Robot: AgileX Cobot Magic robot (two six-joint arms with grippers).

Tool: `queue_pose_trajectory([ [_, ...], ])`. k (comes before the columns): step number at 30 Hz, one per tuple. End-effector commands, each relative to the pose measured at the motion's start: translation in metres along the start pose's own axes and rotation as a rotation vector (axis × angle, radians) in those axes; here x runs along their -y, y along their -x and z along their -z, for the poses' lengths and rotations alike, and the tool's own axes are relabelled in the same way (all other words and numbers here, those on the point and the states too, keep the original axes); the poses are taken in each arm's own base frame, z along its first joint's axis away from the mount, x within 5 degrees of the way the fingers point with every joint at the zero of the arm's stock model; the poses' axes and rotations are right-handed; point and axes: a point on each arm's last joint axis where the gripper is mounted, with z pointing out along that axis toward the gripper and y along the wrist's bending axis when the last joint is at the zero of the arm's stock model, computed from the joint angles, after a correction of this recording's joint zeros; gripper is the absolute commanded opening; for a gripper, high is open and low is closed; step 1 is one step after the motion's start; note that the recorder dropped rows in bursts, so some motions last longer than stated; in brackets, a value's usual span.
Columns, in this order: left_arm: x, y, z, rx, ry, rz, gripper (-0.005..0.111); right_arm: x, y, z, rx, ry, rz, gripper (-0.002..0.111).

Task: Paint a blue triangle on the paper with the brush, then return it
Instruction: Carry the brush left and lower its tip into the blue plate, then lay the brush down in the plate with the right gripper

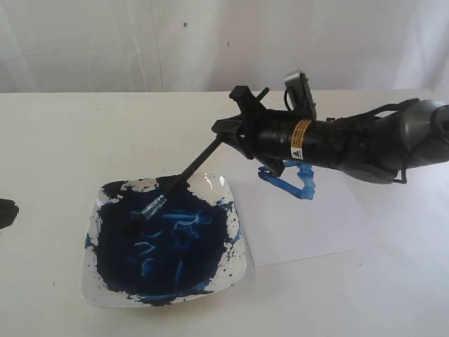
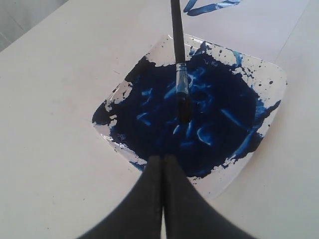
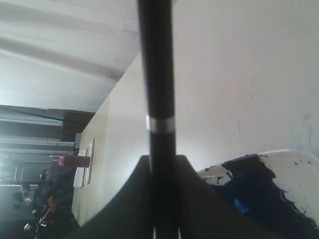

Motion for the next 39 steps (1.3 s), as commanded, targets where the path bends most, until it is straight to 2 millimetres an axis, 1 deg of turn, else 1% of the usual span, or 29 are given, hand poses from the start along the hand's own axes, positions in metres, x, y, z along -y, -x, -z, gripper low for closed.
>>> queue_pose_trajectory([
  [1,0.001,0.0,0.001,0.012,-0.004,0.02,0.0,0.01,-0.003,-0.005,-0.014,-0.006,-0.083,0.0],
  [6,0.001,0.0,0.001,0.012,-0.004,0.02,0.0,0.024,-0.011,-0.013,-0.04,-0.043,-0.158,0.0],
  [17,0.002,0.0,0.001,0.011,-0.006,0.02,0.0,0.05,-0.025,-0.024,-0.081,-0.1,-0.201,0.0],
  [28,0.002,0.0,0.001,0.011,-0.006,0.02,0.0,0.058,-0.025,-0.024,-0.064,-0.167,-0.199,0.0],
  [39,0.002,0.0,0.001,0.011,-0.006,0.02,0.0,0.059,-0.027,-0.024,-0.082,-0.173,-0.179,0.001],
])
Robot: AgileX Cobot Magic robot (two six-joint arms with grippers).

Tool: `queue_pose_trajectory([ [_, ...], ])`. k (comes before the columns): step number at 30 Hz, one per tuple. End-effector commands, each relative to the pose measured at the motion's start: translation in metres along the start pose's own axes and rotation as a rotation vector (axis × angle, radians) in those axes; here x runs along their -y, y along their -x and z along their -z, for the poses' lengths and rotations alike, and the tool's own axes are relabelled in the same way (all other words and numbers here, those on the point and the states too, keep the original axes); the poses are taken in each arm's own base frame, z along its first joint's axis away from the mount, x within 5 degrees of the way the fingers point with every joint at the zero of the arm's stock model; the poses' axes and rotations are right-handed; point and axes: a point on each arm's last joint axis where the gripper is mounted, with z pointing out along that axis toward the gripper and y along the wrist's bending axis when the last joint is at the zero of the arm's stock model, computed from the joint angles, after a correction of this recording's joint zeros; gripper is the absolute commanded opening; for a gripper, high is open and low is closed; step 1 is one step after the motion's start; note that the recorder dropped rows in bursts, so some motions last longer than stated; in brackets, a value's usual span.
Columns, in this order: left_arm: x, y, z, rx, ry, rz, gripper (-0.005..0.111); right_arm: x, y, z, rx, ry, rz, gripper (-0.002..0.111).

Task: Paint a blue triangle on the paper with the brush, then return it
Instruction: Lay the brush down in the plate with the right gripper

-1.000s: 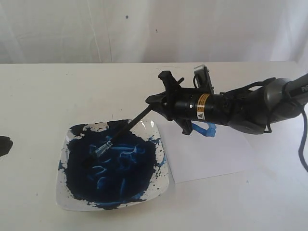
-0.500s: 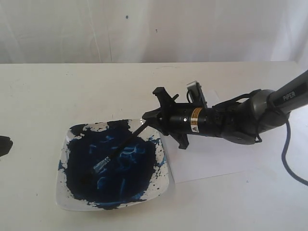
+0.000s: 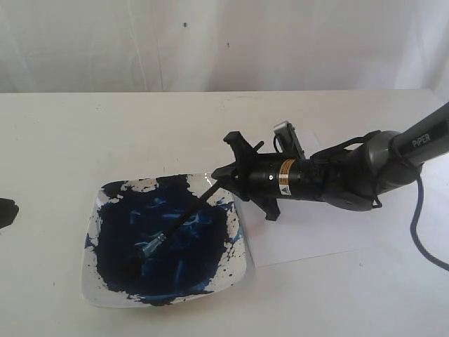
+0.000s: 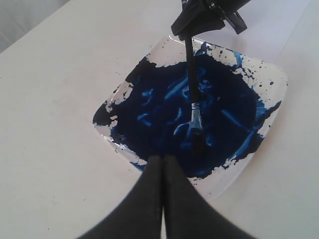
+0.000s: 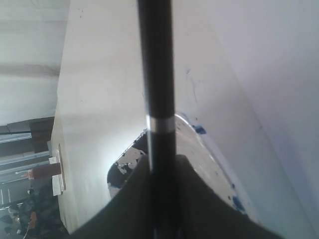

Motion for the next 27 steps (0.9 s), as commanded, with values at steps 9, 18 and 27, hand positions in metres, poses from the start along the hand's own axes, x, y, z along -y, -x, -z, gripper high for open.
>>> queue_pose_trajectory([
  [9,0.0017,-0.0006,0.0011,0.009,-0.007,0.02,0.0,-0.0007,-0.0011,-0.0001,-0.01,-0.002,0.002,0.026],
  [18,0.0017,-0.0006,0.0011,0.009,-0.007,0.02,0.0,-0.0012,-0.0014,-0.0001,-0.014,0.004,-0.037,0.032],
  [27,0.0017,-0.0006,0.0011,0.009,-0.007,0.02,0.0,-0.0065,0.0047,0.0064,-0.047,0.092,-0.079,0.032],
])
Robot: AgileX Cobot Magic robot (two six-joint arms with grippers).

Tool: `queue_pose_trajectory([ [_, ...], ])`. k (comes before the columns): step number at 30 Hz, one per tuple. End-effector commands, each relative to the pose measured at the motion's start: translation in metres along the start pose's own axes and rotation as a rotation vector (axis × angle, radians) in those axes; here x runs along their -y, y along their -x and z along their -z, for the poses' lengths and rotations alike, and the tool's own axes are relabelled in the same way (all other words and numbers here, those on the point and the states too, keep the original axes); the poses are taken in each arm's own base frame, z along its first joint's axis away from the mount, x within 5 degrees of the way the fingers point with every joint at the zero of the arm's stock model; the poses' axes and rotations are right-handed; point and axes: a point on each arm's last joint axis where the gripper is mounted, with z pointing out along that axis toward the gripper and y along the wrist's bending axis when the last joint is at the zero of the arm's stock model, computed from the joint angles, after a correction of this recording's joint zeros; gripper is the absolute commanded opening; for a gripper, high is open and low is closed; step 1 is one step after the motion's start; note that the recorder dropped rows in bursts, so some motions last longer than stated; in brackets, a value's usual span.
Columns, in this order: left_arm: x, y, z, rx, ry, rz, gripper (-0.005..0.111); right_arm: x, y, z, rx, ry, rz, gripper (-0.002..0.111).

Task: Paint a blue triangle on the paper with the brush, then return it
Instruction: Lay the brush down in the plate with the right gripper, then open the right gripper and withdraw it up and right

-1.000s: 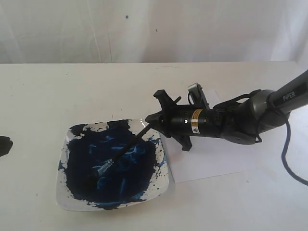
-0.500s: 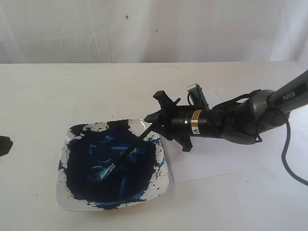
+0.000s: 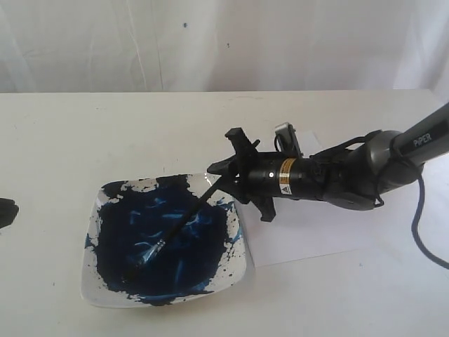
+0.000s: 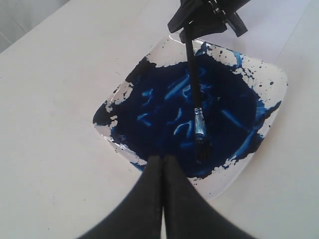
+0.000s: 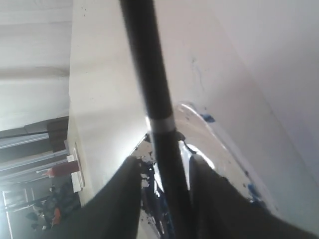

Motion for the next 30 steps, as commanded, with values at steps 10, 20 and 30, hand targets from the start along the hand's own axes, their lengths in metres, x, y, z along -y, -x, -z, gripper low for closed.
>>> queue_pose_trajectory([
  [10,0.002,-0.001,0.001,0.009,-0.007,0.02,0.0,-0.004,0.019,0.017,-0.036,0.111,-0.009,0.031],
  [20,0.002,-0.001,0.001,0.009,-0.007,0.02,0.0,-0.022,0.035,0.044,-0.11,0.401,-0.022,0.03],
  [30,0.002,-0.001,0.001,0.009,-0.007,0.017,0.0,-0.066,0.057,0.12,-0.048,0.403,0.413,0.0],
])
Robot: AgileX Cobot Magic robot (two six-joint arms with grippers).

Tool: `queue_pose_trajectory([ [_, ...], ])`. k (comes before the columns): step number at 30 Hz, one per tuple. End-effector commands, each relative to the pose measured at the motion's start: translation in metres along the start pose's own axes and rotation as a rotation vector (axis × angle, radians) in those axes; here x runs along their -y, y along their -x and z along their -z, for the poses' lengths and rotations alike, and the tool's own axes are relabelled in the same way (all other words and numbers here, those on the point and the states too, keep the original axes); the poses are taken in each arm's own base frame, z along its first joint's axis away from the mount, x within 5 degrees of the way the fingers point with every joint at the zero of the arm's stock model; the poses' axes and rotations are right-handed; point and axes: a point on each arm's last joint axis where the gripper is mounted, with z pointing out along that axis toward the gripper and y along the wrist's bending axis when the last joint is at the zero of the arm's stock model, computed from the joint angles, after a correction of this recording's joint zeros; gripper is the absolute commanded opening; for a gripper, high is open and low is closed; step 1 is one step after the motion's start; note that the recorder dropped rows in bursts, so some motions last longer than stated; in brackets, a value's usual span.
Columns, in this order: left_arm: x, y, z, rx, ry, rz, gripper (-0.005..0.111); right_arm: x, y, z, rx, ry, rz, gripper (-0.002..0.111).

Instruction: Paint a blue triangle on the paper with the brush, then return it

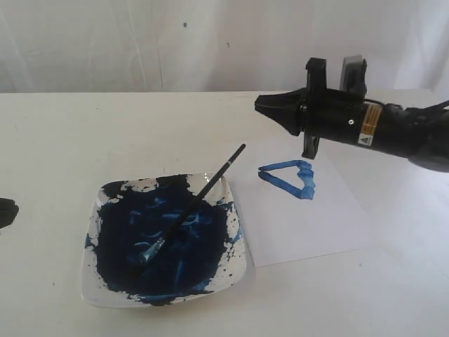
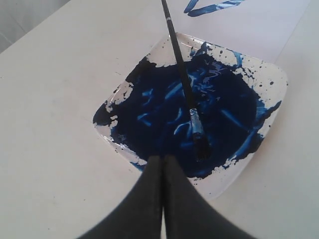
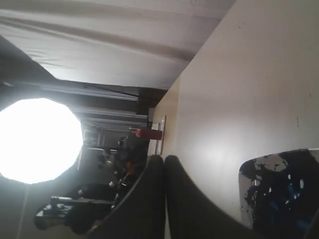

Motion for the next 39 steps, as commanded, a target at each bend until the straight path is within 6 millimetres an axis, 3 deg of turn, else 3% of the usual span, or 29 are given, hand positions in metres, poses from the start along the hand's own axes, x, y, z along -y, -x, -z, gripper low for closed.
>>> queue_pose_trajectory([
  [1,0.002,-0.001,0.001,0.009,-0.007,0.017,0.0,-0.028,0.001,0.017,-0.057,0.002,0.199,0.0],
  [4,0.002,-0.001,0.001,0.009,-0.007,0.017,0.0,-0.044,-0.003,0.025,-0.095,-0.049,0.296,0.0],
  [8,0.002,-0.001,0.001,0.007,-0.008,0.016,0.0,-0.06,0.0,0.038,-0.051,-0.318,0.475,0.0],
  [13,0.002,-0.006,-0.003,0.007,0.003,0.021,0.0,-0.083,0.001,0.07,0.155,-0.634,0.632,0.0],
  [18,0.002,-0.006,-0.003,0.006,0.001,0.019,0.0,-0.1,-0.017,0.105,0.352,-0.795,0.717,0.0],
  [24,0.002,-0.006,-0.003,0.004,0.0,0.019,0.0,-0.109,-0.031,0.122,0.431,-0.835,0.746,0.0],
  [39,0.003,-0.007,-0.003,-0.005,-0.01,0.022,0.0,-0.11,-0.034,0.119,0.397,-0.796,0.739,0.0],
])
